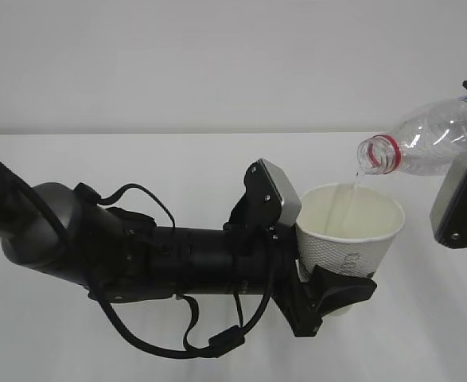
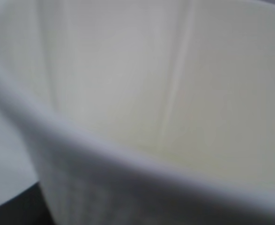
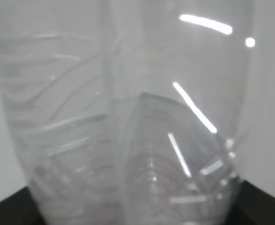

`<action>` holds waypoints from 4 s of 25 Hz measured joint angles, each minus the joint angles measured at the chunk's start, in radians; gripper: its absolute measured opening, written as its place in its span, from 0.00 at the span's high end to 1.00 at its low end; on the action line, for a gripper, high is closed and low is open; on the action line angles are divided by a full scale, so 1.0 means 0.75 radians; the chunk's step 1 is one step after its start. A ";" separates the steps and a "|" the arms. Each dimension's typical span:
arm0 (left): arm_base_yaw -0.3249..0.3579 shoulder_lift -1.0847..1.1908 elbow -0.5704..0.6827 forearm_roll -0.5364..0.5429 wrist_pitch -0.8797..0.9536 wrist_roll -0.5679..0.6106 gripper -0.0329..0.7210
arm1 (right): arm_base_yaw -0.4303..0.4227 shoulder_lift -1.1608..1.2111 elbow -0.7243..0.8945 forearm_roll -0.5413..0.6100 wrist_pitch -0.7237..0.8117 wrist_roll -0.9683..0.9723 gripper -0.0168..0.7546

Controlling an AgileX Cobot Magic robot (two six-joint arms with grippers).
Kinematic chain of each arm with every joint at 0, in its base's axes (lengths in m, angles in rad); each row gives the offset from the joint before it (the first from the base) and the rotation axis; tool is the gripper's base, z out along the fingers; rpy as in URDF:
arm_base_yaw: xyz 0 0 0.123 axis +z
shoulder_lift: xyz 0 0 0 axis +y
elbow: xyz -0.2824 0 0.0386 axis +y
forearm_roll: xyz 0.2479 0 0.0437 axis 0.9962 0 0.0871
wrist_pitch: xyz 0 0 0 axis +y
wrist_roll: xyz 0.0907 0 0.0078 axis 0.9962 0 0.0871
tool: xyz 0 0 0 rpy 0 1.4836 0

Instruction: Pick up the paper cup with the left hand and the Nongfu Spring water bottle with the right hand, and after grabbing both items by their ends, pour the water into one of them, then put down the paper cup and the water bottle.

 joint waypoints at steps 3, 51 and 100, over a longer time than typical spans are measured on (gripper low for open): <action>0.000 0.000 0.000 0.000 0.000 0.000 0.30 | 0.000 0.000 0.000 0.000 0.000 -0.001 0.34; 0.000 0.000 0.000 0.000 0.001 0.000 0.30 | 0.000 0.000 0.000 0.000 -0.001 -0.030 0.34; 0.000 0.000 0.000 0.000 0.008 0.000 0.30 | 0.000 0.000 0.000 0.000 -0.010 -0.030 0.34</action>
